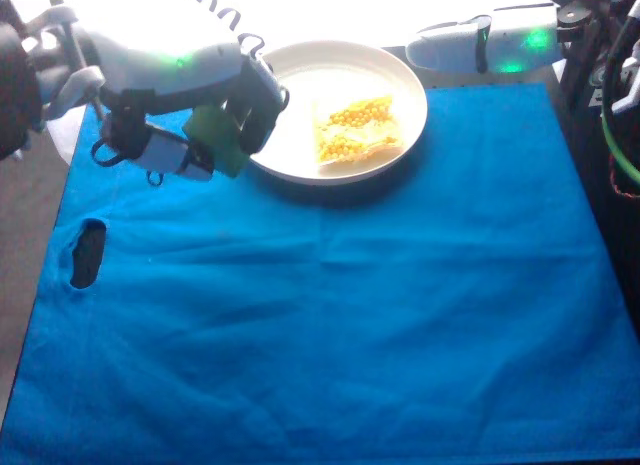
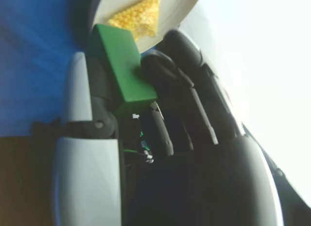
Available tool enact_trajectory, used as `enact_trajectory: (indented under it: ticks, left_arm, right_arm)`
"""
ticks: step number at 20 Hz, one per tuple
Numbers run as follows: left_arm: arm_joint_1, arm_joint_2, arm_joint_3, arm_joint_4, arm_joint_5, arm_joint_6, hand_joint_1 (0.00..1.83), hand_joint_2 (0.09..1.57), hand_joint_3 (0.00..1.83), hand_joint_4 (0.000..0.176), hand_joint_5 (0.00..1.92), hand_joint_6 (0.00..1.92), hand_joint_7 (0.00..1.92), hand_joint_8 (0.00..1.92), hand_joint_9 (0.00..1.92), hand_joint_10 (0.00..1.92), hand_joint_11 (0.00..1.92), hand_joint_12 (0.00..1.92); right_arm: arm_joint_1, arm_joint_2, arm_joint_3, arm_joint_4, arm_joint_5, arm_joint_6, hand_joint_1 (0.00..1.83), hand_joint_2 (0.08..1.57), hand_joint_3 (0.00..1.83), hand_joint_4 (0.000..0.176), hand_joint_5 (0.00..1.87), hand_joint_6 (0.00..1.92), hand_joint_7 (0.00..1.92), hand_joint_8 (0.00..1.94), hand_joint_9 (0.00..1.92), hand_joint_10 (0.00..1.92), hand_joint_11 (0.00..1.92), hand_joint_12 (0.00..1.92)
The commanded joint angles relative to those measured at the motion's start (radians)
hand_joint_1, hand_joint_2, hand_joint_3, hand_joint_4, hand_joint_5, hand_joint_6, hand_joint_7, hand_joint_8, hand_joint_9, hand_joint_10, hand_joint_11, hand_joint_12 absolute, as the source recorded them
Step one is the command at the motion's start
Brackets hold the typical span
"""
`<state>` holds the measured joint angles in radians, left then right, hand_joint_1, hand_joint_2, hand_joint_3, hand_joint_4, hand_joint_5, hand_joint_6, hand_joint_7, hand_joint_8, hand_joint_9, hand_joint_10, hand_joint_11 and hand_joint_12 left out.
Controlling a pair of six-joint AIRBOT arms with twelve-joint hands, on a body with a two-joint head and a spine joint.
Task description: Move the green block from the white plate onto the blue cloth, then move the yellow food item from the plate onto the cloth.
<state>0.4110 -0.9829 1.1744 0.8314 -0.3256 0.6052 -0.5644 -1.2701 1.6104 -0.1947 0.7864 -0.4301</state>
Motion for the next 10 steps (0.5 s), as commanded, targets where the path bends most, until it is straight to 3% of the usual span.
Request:
enact_trajectory:
  ticks: [1, 2, 3, 4, 6, 10]
  left_arm:
    - [-0.001, 0.008, -0.006, -0.017, -0.088, 0.005, 1.36, 1.18, 0.0, 0.0, 0.84, 0.93, 0.83, 1.23, 0.81, 1.47, 0.68, 1.45]
    - [0.009, 0.01, -0.013, -0.017, -0.092, 0.005, 1.37, 1.16, 0.0, 0.0, 0.9, 0.82, 0.88, 1.18, 0.87, 1.44, 0.66, 1.48]
    - [0.02, 0.011, -0.02, -0.017, -0.097, 0.004, 1.27, 1.15, 0.0, 0.0, 0.91, 0.86, 0.93, 1.24, 0.88, 1.16, 0.7, 1.48]
    - [0.026, 0.011, -0.023, -0.017, -0.1, 0.004, 1.26, 1.13, 0.0, 0.0, 0.95, 0.81, 0.97, 1.21, 0.93, 1.04, 0.73, 1.47]
    - [0.045, 0.011, -0.03, -0.017, -0.105, 0.004, 1.26, 1.13, 0.0, 0.0, 0.96, 0.77, 1.0, 1.19, 1.01, 0.99, 0.8, 1.4]
    - [0.081, 0.016, -0.027, -0.017, -0.113, -0.04, 1.26, 1.13, 0.0, 0.0, 0.96, 0.73, 0.97, 1.25, 0.94, 1.16, 0.74, 1.54]
  right_arm:
    - [0.015, -0.002, 0.002, 0.034, 0.115, 0.004, 0.46, 0.88, 0.0, 0.127, 0.05, 0.0, 0.38, 0.0, 0.28, 0.0, 0.02, 0.97]
    - [0.015, -0.003, 0.002, 0.033, 0.115, 0.004, 0.46, 0.88, 0.0, 0.127, 0.05, 0.0, 0.39, 0.0, 0.28, 0.0, 0.02, 0.97]
    - [0.015, -0.005, 0.004, 0.033, 0.115, 0.004, 0.46, 0.87, 0.0, 0.132, 0.05, 0.0, 0.39, 0.0, 0.28, 0.0, 0.0, 1.0]
    - [0.015, -0.006, 0.005, 0.033, 0.115, 0.004, 0.46, 0.87, 0.0, 0.125, 0.05, 0.0, 0.39, 0.0, 0.28, 0.0, 0.0, 1.04]
    - [0.015, -0.007, 0.005, 0.03, 0.113, 0.004, 0.44, 0.88, 0.0, 0.121, 0.05, 0.0, 0.4, 0.0, 0.31, 0.01, 0.0, 1.09]
    - [0.014, -0.008, 0.006, 0.028, 0.112, 0.004, 0.46, 0.88, 0.0, 0.128, 0.06, 0.0, 0.41, 0.0, 0.32, 0.01, 0.0, 1.1]
